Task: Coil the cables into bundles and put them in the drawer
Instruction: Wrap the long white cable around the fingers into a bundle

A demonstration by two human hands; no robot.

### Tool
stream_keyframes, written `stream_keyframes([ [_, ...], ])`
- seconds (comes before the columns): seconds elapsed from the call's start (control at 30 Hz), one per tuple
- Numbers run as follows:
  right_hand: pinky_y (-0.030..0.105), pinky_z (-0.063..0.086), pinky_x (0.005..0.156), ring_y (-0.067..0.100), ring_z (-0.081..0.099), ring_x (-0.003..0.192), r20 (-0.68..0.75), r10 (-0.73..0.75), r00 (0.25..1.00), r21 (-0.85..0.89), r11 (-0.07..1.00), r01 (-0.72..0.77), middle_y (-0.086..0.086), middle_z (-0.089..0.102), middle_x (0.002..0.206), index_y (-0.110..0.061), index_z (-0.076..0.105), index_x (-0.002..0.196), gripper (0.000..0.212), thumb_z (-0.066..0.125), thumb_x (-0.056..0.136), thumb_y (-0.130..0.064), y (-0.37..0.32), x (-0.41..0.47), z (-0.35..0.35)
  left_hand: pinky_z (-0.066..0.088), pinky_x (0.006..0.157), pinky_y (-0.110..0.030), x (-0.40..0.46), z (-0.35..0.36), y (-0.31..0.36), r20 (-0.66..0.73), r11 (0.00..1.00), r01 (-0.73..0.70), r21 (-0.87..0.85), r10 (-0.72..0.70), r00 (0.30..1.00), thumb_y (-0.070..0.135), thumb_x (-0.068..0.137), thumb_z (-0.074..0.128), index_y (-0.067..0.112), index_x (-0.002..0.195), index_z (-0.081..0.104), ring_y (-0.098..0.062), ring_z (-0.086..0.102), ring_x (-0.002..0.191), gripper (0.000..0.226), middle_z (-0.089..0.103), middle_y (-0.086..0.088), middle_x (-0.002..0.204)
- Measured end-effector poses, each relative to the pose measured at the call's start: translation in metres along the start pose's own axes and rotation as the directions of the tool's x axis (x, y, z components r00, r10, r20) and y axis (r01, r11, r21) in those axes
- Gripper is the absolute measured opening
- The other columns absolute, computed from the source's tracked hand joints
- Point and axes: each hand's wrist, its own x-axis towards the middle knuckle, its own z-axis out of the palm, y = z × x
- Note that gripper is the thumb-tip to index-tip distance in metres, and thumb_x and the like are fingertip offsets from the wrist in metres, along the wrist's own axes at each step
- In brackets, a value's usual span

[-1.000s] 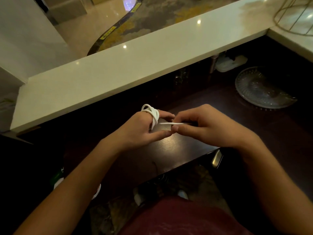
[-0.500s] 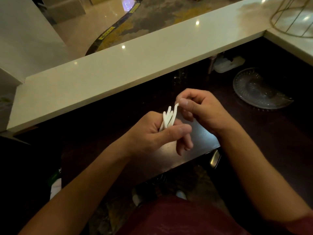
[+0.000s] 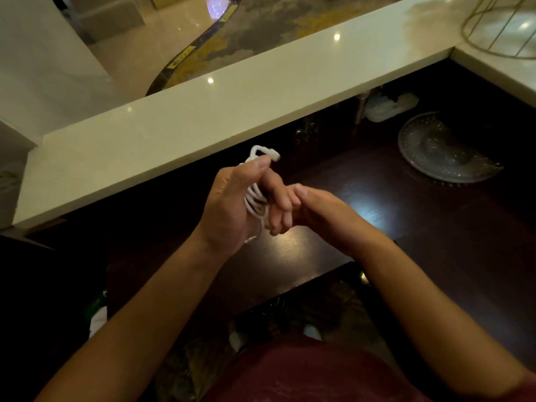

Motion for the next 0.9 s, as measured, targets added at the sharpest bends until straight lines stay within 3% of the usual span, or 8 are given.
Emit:
stream_keyframes([
  [0.13, 0.039, 0.052, 0.081, 0.031, 0.066, 0.079, 0.120, 0.122, 0.985, -0.174, 0.980, -0.100, 0.023, 0.071, 0.092, -0.010, 0.063, 0.118, 0.025, 0.048, 0.103, -0.025, 0.011, -0.004, -0.003, 0.050, 0.077, -0.040, 0.001, -0.006, 0.002, -0.061, 0.999, -0.018, -0.036, 0.016, 0.998, 0.034, 0.096, 0.050, 0.008, 0.063, 0.070, -0.027, 0.060, 0.049, 0.047, 0.057, -0.007, 0.045],
  [0.3, 0.032, 0.048, 0.071, 0.025, 0.058, 0.064, 0.224, 0.334, 0.916, -0.096, 0.942, -0.320, 0.019, 0.067, 0.076, -0.009, 0.072, 0.115, 0.067, 0.034, 0.102, -0.062, 0.032, -0.003, 0.004, 0.050, 0.077, -0.038, 0.000, -0.004, 0.001, -0.091, 0.996, -0.031, -0.084, 0.023, 0.996, 0.029, 0.096, 0.037, 0.007, 0.060, 0.069, -0.028, 0.058, 0.046, 0.053, 0.052, -0.009, 0.041],
  [0.37, 0.029, 0.047, 0.066, 0.023, 0.055, 0.059, 0.213, 0.355, 0.910, 0.031, 0.929, -0.369, 0.018, 0.068, 0.075, -0.014, 0.071, 0.119, 0.068, 0.023, 0.104, -0.061, 0.042, 0.000, 0.010, 0.050, 0.077, -0.038, -0.001, -0.001, 0.000, -0.060, 0.994, -0.026, -0.105, 0.020, 0.998, 0.028, 0.094, 0.043, 0.006, 0.061, 0.069, -0.028, 0.058, 0.047, 0.048, 0.053, -0.009, 0.042],
  [0.43, 0.029, 0.042, 0.059, 0.022, 0.048, 0.052, 0.154, 0.314, 0.937, 0.219, 0.914, -0.342, 0.015, 0.066, 0.068, -0.018, 0.071, 0.113, 0.057, 0.020, 0.110, -0.044, 0.048, 0.004, 0.019, 0.049, 0.078, -0.038, -0.004, 0.003, -0.002, -0.017, 0.993, -0.029, -0.119, 0.027, 0.999, 0.035, 0.092, 0.048, 0.007, 0.063, 0.069, -0.028, 0.058, 0.048, 0.046, 0.055, -0.008, 0.044],
  [0.5, 0.029, 0.034, 0.053, 0.021, 0.039, 0.049, 0.020, 0.257, 0.966, 0.371, 0.895, -0.246, 0.007, 0.059, 0.057, -0.022, 0.073, 0.087, 0.052, 0.026, 0.109, -0.025, 0.052, 0.009, 0.024, 0.048, 0.078, -0.040, -0.006, 0.005, -0.004, 0.011, 0.991, -0.029, -0.133, 0.031, 0.999, 0.037, 0.091, 0.048, 0.005, 0.065, 0.069, -0.030, 0.057, 0.049, 0.046, 0.054, -0.010, 0.045],
  [0.6, 0.020, 0.033, 0.043, 0.009, 0.032, 0.040, -0.202, 0.247, 0.948, 0.466, 0.875, -0.129, 0.001, 0.043, 0.049, -0.016, 0.067, 0.069, 0.044, 0.042, 0.105, -0.018, 0.041, 0.017, 0.019, 0.047, 0.075, -0.042, -0.010, 0.005, -0.005, 0.036, 0.991, -0.018, -0.135, 0.024, 0.999, 0.034, 0.092, 0.043, 0.005, 0.067, 0.070, -0.033, 0.057, 0.051, 0.047, 0.056, -0.012, 0.047],
  [0.8, 0.025, 0.032, 0.054, 0.010, 0.038, 0.048, -0.390, 0.156, 0.907, 0.260, 0.964, -0.054, -0.002, 0.051, 0.054, -0.006, 0.069, 0.094, 0.018, 0.053, 0.101, -0.011, 0.005, 0.030, -0.016, 0.038, 0.060, -0.063, -0.022, 0.002, -0.013, 0.172, 0.991, 0.131, -0.020, -0.126, 0.977, 0.025, 0.093, 0.036, 0.007, 0.069, 0.071, -0.034, 0.056, 0.047, 0.046, 0.061, -0.006, 0.050],
  [0.9, 0.024, 0.037, 0.055, 0.012, 0.049, 0.054, -0.400, 0.036, 0.916, 0.055, 0.998, -0.015, 0.003, 0.062, 0.062, -0.006, 0.072, 0.096, 0.017, 0.056, 0.100, -0.010, -0.016, 0.029, -0.020, 0.048, 0.060, -0.044, -0.025, 0.002, -0.018, 0.200, 0.967, 0.240, 0.086, -0.253, 0.947, 0.025, 0.097, 0.037, 0.003, 0.072, 0.071, -0.031, 0.058, 0.048, 0.047, 0.059, -0.008, 0.050],
])
